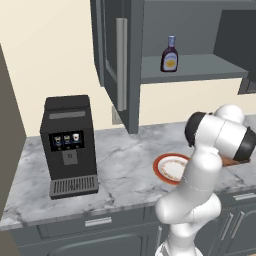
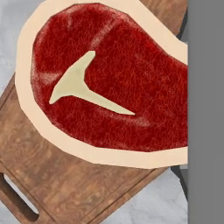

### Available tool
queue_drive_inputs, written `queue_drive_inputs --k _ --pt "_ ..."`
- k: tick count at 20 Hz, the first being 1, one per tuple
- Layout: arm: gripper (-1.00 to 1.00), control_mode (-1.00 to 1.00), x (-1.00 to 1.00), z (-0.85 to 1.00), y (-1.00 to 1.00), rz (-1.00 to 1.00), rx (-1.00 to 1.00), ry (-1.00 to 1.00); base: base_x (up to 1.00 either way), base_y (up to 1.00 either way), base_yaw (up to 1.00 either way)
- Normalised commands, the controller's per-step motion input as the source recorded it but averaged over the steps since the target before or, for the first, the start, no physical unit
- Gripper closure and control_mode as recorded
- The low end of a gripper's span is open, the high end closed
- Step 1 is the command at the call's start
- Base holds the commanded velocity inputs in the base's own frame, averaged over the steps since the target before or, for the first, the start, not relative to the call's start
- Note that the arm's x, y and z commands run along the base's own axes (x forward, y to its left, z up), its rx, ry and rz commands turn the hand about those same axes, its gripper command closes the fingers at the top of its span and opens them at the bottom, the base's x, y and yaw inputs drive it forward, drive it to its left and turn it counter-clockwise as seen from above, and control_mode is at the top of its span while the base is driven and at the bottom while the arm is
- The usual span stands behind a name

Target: Pick the steak from the plate and place it on the cutting board. Then pick the condiment bottle from the cabinet and place it next to the cutting board.

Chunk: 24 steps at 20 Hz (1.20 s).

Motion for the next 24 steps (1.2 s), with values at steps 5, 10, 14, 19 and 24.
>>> queue_drive_inputs --k 5,10,14,19,24 --pt "1.00 -1.00 0.12 -0.24 0.00 0.00 0.00 -0.01 0.00 0.00 0.00" --pt "1.00 -1.00 0.14 -0.26 -0.01 0.00 0.00 0.00 0.00 0.00 0.00" --pt "-1.00 -1.00 0.28 -0.29 -0.06 0.00 0.00 0.00 0.00 0.00 0.00" --pt "-1.00 -1.00 0.07 -0.04 -0.19 0.00 0.01 -0.02 0.00 0.00 0.00" --pt "-1.00 -1.00 -0.09 0.09 -0.06 0.00 0.00 -0.10 0.00 0.00 0.00"
